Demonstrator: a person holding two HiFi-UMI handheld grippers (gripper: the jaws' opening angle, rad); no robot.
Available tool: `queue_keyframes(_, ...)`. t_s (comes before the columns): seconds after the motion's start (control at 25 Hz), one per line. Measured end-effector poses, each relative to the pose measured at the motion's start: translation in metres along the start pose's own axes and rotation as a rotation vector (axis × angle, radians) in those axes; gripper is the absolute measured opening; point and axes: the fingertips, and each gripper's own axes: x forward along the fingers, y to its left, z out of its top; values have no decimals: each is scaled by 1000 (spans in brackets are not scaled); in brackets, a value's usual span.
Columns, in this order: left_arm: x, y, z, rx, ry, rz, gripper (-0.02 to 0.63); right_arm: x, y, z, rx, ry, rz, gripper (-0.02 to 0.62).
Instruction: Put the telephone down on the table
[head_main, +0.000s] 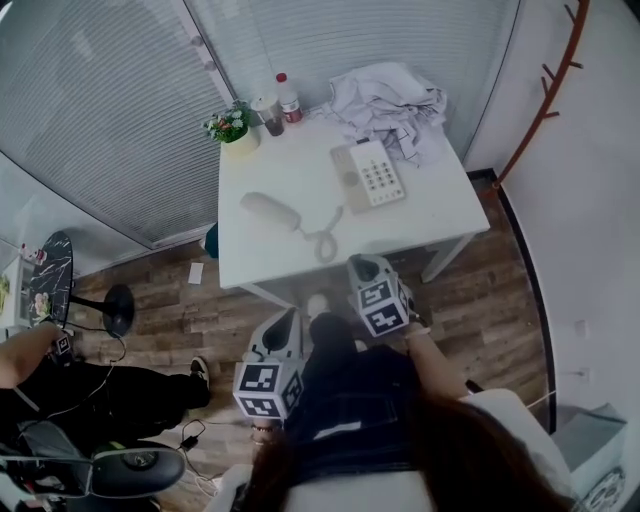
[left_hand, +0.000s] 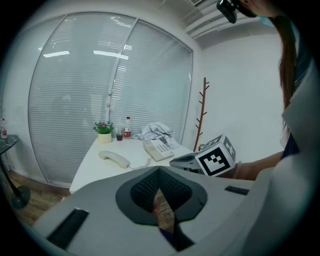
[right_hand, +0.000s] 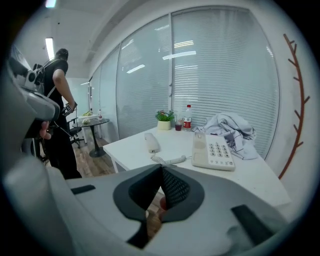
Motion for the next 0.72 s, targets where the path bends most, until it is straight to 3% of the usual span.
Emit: queue_keyframes(0.72, 5, -1, -3, 43, 26, -40, 8, -10, -17, -6, 50, 2, -77, -5)
